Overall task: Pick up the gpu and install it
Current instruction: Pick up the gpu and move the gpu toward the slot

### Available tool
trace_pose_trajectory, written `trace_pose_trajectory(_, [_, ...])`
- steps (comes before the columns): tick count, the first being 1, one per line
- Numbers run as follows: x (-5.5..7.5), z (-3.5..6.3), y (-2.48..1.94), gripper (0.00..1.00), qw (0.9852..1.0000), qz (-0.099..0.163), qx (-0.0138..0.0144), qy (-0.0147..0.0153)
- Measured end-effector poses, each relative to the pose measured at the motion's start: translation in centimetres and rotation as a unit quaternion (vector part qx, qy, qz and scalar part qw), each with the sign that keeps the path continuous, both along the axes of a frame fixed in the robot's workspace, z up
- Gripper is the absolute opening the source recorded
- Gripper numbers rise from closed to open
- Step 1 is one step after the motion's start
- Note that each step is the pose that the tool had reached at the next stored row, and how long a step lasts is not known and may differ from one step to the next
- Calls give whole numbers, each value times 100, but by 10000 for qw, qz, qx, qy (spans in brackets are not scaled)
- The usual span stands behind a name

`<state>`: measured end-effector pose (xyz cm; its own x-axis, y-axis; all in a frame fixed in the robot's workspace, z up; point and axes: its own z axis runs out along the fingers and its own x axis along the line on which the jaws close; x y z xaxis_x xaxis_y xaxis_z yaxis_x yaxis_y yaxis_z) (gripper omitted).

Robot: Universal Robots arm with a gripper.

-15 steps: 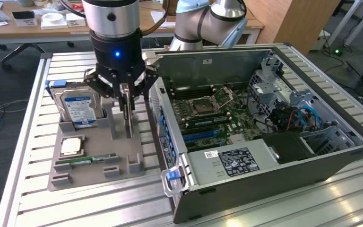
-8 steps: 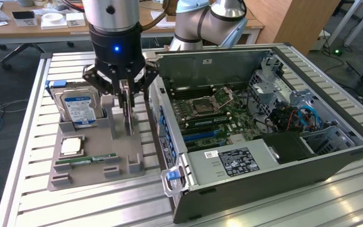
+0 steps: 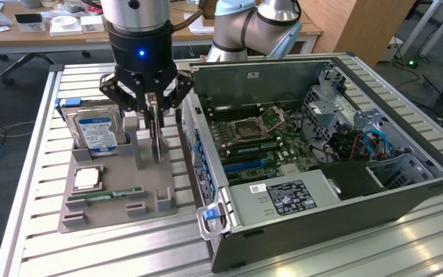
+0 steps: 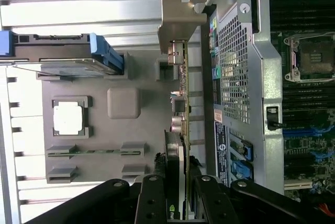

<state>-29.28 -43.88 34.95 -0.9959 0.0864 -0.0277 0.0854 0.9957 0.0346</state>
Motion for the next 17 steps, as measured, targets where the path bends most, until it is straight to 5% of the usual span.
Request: trace_pose_trajectory(17, [0,186,0,27,10000,0,0,0])
